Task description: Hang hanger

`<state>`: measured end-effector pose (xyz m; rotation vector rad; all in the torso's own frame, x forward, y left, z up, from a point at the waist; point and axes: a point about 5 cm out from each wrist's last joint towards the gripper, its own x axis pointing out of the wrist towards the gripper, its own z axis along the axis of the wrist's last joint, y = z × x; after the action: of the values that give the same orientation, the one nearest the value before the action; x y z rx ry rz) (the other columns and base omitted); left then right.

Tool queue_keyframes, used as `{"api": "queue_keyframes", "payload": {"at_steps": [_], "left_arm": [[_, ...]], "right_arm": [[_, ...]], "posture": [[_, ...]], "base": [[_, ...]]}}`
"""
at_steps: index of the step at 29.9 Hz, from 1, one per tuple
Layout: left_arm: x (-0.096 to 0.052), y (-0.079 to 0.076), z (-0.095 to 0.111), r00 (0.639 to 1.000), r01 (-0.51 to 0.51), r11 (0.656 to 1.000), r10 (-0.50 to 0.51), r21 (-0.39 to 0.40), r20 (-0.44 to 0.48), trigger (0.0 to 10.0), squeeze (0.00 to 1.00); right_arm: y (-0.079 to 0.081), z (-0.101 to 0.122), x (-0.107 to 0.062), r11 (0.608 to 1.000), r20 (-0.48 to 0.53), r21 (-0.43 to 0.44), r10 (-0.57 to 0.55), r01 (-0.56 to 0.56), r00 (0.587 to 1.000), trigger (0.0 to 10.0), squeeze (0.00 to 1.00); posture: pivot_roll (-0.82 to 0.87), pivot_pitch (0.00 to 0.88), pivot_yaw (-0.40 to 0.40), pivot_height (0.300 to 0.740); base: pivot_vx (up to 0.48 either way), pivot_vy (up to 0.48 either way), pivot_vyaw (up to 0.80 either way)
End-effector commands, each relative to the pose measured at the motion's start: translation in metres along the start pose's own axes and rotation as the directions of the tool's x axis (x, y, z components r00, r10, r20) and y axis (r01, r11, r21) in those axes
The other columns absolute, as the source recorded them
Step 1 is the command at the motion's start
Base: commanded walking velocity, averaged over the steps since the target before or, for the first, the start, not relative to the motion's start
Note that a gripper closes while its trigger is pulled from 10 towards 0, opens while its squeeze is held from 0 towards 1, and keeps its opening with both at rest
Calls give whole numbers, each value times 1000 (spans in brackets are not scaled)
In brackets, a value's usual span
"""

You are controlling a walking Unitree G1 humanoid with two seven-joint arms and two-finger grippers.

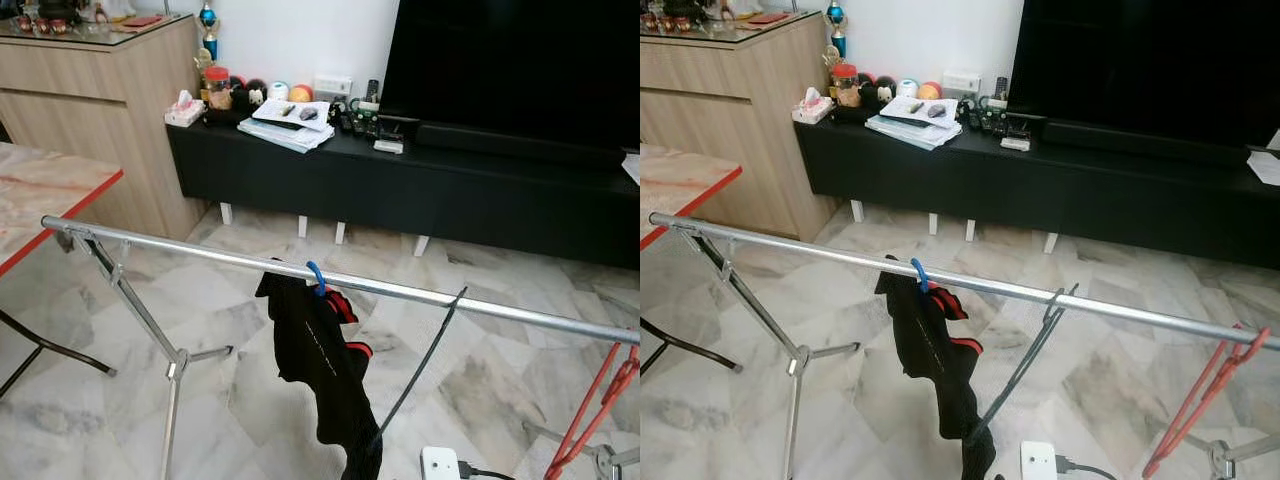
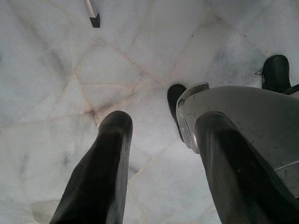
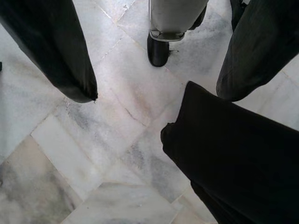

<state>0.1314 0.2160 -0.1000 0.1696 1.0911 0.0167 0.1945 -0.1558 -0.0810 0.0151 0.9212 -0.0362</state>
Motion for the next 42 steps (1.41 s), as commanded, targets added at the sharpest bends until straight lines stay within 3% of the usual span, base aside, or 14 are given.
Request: {"api": "queue_keyframes", "payload": {"at_steps": [1,13,32,39,42], "left_arm": [[-1,-4,-5,1000,21,1000,-21,6,-20,10000,0],[0,-3,-4,1000,24,1000,-24,2,-15,10000,0],[2,-2,7,1000,11,1000,-11,-4,0,10000,0],[0,0,-5,1000,-9,1000,9,-18,-28,10000,0],[-3,2,-15,999,-23,999,22,-29,-49,10000,0]], "right_arm": [[-2,-1,0,1000,-1,-2,-3,3,1000,10000,0],[-6,-4,-1,1000,-12,7,-17,17,1000,10000,0],[-5,8,1,1000,12,-11,-1,1,1000,10000,0],[-2,-4,-1,1000,-1,8,7,-7,1000,10000,0],[1,-15,-3,1000,-29,-15,10,-10,1000,10000,0]], "posture": [[50,0,-32,740],[54,0,-35,740],[61,0,-29,740],[84,0,-39,740],[123,0,-83,740]], "base": [[0,0,0],[0,0,0],[0,0,-623],[0,0,0],[0,0,0]]}}
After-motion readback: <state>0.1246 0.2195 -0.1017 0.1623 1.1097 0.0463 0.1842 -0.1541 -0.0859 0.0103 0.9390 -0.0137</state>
